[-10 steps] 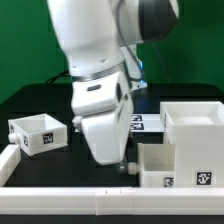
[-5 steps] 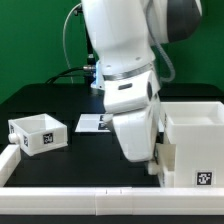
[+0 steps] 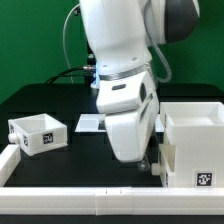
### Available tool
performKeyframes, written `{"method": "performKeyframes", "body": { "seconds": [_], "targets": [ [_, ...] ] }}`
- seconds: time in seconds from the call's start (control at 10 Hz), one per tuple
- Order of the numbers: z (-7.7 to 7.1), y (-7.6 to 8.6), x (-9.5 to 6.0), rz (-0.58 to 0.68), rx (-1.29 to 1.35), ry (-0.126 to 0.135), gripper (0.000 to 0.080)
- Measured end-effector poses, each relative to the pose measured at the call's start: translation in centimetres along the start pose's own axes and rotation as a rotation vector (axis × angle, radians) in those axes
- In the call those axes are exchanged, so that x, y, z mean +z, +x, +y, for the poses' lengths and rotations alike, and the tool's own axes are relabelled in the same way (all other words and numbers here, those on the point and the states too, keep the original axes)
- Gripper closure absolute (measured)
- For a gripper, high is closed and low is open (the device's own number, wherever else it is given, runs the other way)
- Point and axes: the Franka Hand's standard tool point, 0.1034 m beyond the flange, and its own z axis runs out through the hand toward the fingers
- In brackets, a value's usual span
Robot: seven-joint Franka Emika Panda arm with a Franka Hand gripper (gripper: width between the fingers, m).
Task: Assemble drawer
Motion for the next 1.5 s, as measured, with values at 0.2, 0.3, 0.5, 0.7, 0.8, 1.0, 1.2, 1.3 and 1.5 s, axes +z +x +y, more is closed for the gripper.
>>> {"method": "performKeyframes", "body": {
  "seconds": [0.2, 0.3, 0.5, 0.7, 0.8, 1.0, 1.2, 1.3, 1.5],
  "targets": [
    [0.6, -2.3, -1.8, -0.007, -0.011, 0.001, 0.0150],
    [0.8, -3.2, -2.9, -0.012, 0.004, -0.006, 0.0150],
    [0.9, -4.0, -3.8, -0.018, 0.019, -0.015, 0.0150],
    [0.8, -3.9, -3.6, -0.016, 0.019, -0.010, 0.0150],
    [0.8, -3.9, -3.6, -0.016, 0.019, -0.010, 0.0150],
    [0.8, -4.1, -3.7, -0.017, 0.022, -0.011, 0.0150],
    [-0.1, -6.1, -6.2, -0.043, -0.010, -0.036, 0.0150],
    [-1.0, -7.1, -7.3, -0.059, -0.044, -0.048, 0.0150],
    [-2.1, -7.9, -7.9, -0.059, -0.030, -0.068, 0.0150]
  ]
}}
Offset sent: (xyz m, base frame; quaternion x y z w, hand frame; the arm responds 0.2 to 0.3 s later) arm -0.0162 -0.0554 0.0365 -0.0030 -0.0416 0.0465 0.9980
